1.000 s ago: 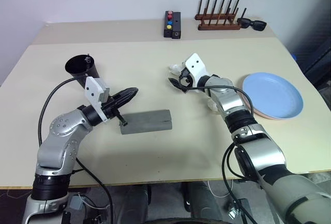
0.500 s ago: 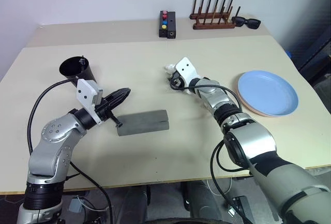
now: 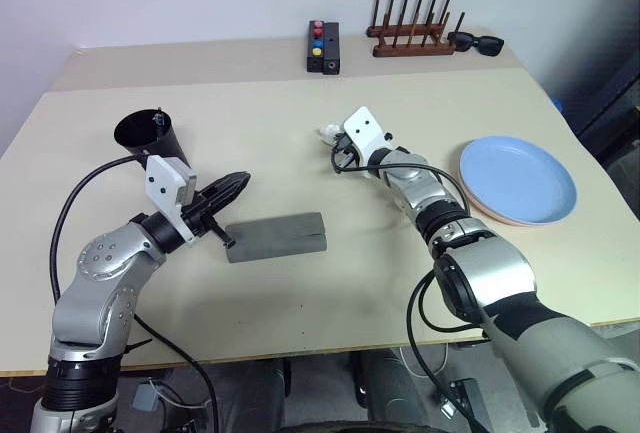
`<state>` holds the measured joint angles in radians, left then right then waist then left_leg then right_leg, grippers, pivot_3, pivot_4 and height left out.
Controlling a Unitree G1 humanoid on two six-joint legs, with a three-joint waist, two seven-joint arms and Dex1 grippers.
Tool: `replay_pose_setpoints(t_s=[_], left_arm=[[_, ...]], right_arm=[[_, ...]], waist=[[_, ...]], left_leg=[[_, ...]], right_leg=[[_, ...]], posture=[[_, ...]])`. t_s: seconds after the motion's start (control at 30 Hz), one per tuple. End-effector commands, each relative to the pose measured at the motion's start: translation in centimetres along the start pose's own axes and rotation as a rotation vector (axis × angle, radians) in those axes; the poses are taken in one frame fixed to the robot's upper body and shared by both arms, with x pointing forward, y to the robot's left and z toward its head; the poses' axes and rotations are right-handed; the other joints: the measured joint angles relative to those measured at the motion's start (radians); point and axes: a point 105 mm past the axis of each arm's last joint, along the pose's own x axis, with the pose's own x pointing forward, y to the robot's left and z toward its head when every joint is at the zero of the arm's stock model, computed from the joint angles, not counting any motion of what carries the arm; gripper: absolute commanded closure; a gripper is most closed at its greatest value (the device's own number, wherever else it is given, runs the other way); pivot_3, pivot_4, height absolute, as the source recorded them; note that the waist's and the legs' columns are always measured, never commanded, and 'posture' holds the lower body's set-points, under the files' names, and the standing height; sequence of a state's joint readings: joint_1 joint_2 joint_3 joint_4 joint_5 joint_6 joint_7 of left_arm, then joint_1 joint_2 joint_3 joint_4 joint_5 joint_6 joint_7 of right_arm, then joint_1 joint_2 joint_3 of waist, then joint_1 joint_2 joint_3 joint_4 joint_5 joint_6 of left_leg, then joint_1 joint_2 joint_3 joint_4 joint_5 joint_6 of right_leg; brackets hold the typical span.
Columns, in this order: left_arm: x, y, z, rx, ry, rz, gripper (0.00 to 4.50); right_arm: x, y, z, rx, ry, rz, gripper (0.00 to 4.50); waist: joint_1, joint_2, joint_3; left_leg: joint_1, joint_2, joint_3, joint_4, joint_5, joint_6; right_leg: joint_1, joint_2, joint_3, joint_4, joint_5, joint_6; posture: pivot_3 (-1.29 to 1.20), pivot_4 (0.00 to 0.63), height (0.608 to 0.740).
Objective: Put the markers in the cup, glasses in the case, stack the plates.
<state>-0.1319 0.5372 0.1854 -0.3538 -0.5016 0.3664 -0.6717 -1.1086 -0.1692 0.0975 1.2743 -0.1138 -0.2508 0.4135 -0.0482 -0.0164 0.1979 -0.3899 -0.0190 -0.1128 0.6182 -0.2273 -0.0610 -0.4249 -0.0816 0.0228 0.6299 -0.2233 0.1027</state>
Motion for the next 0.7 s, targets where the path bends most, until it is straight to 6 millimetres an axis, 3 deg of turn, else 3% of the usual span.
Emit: replay_pose_setpoints(t_s=[0.03, 0.23, 0.7], left_arm=[[0.1, 0.1, 0.9, 0.023, -0.029, -0.007, 4.5], [0.5, 0.2, 0.9, 0.021, -0.033, -0.013, 4.5], [-0.2, 0.3, 1.0, 0.029, -0.029, 0.012, 4.5]], right_arm=[[-0.3, -1.0, 1.4, 0.003, -0.066, -0.016, 4.43], [0.1, -0.3, 1.5, -0.022, -0.054, -0.001, 1.65], [1.1, 1.3, 1.7, -0.096, -0.004, 0.023, 1.65]], waist=[[0.0, 0.0, 0.0], [-0.005, 0.0, 0.0], [-0.022, 0.0, 0.0]], left_leg=[[0.0, 0.0, 0.0, 0.0, 0.0, 0.0], [0.0, 0.0, 0.0, -0.001, 0.0, 0.0], [0.001, 0.0, 0.0, -0.002, 0.0, 0.0]], right_leg=[[0.0, 0.0, 0.0, 0.0, 0.0, 0.0], [0.0, 0.0, 0.0, 0.0, 0.0, 0.0], [-0.001, 0.0, 0.0, 0.0, 0.0, 0.0]], posture=[[0.0, 0.15, 0.739], [0.0, 0.15, 0.739], [0.0, 0.15, 0.739]])
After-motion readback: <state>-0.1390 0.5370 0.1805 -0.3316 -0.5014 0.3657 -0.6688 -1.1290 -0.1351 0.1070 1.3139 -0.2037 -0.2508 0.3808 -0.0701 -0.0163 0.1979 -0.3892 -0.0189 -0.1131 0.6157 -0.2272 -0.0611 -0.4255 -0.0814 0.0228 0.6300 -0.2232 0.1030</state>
